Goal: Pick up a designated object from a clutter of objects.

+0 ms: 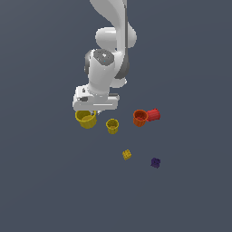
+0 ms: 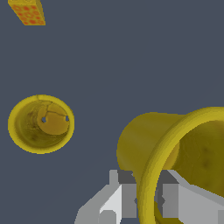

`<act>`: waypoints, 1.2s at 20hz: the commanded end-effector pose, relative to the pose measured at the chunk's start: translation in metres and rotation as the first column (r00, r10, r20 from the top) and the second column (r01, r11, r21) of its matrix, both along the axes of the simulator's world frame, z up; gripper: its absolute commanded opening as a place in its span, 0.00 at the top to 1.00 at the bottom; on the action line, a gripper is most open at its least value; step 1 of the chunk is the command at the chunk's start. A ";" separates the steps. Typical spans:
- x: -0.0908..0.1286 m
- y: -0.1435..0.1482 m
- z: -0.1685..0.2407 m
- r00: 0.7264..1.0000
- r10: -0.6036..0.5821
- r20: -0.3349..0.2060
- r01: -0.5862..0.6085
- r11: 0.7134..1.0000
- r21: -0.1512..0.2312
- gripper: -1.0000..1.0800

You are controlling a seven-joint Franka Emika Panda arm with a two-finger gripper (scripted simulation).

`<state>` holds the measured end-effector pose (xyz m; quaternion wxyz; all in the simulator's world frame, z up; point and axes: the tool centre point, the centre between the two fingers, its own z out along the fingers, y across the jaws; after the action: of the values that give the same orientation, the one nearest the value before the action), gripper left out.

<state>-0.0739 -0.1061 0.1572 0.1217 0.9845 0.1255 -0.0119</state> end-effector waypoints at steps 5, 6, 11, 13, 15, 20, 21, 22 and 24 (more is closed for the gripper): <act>0.002 0.044 0.056 1.000 0.001 0.002 -0.001 1.000 0.000 1.00; 0.002 0.051 0.064 1.000 0.001 0.002 -0.001 1.000 0.001 1.00; 0.003 0.084 0.106 1.000 0.002 0.002 -0.002 1.000 0.001 1.00; 0.004 0.098 0.122 1.000 0.002 0.002 -0.002 1.000 0.002 1.00; 0.005 0.112 0.139 1.000 0.002 0.002 -0.002 1.000 0.002 1.00; 0.007 0.146 0.182 1.000 0.002 0.002 -0.002 1.000 0.003 1.00; 0.008 0.153 0.191 1.000 0.002 0.002 -0.002 1.000 0.003 1.00; 0.009 0.160 0.199 1.000 0.002 0.002 -0.002 1.000 0.003 1.00; 0.010 0.173 0.215 1.000 0.002 0.002 -0.002 1.000 0.003 1.00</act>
<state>-0.0644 0.0567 0.3589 0.1205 0.9845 0.1269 -0.0115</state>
